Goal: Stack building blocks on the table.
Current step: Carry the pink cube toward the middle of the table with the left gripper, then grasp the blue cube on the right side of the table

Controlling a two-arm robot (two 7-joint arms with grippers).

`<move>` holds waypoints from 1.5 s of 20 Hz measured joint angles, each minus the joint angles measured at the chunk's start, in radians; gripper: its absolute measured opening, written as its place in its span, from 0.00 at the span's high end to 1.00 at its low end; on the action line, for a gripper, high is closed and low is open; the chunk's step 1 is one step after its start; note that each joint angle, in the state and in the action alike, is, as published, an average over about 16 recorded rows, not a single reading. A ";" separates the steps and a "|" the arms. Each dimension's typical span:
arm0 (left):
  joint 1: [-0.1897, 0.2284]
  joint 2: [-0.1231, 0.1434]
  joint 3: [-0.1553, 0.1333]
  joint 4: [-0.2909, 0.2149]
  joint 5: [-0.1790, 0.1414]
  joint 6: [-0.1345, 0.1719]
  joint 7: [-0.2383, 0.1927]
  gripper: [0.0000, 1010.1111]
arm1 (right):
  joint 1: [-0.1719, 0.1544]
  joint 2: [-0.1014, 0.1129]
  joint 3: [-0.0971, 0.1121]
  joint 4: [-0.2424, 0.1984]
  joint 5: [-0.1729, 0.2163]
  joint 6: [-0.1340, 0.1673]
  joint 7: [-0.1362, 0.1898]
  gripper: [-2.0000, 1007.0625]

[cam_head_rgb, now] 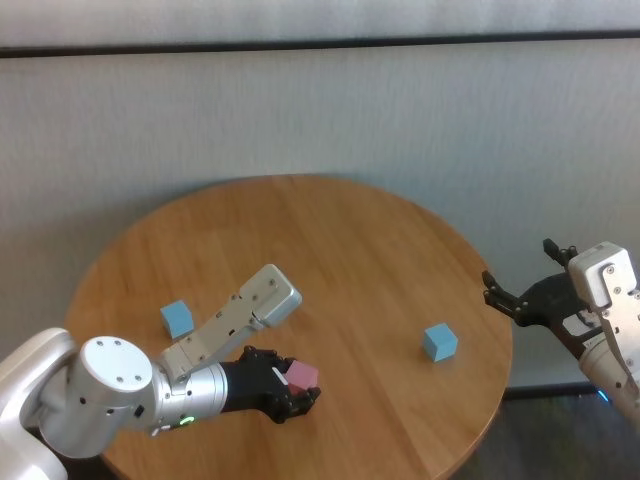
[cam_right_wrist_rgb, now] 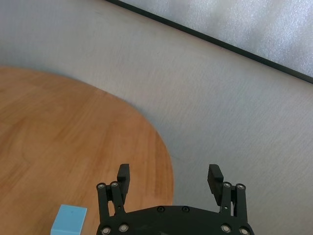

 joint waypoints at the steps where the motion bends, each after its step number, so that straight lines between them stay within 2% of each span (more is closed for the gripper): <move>1: 0.000 -0.001 0.000 0.001 0.001 0.000 0.001 0.43 | 0.000 0.000 0.000 0.000 0.000 0.000 0.000 0.00; 10: 0.005 0.001 -0.007 -0.006 -0.003 0.000 0.002 0.24 | 0.000 0.000 0.000 0.000 0.000 0.000 0.000 0.00; 15: 0.029 0.002 -0.039 -0.042 -0.029 -0.004 0.024 0.11 | 0.000 0.000 0.000 0.000 0.000 0.000 0.000 0.00; 18: 0.059 0.003 -0.077 -0.082 -0.059 -0.008 0.050 0.06 | 0.000 0.000 0.000 0.000 0.000 0.000 0.000 0.00; 22: 0.113 0.005 -0.148 -0.151 -0.106 -0.021 0.108 0.02 | 0.000 0.000 0.000 0.000 0.000 0.000 0.000 0.00; 27: 0.195 0.005 -0.254 -0.241 -0.147 -0.044 0.221 0.01 | 0.000 0.000 0.000 0.000 0.000 0.000 0.000 0.00; 30: 0.240 0.004 -0.314 -0.277 -0.145 -0.060 0.304 0.01 | 0.000 0.000 0.000 0.000 0.000 0.000 0.000 0.00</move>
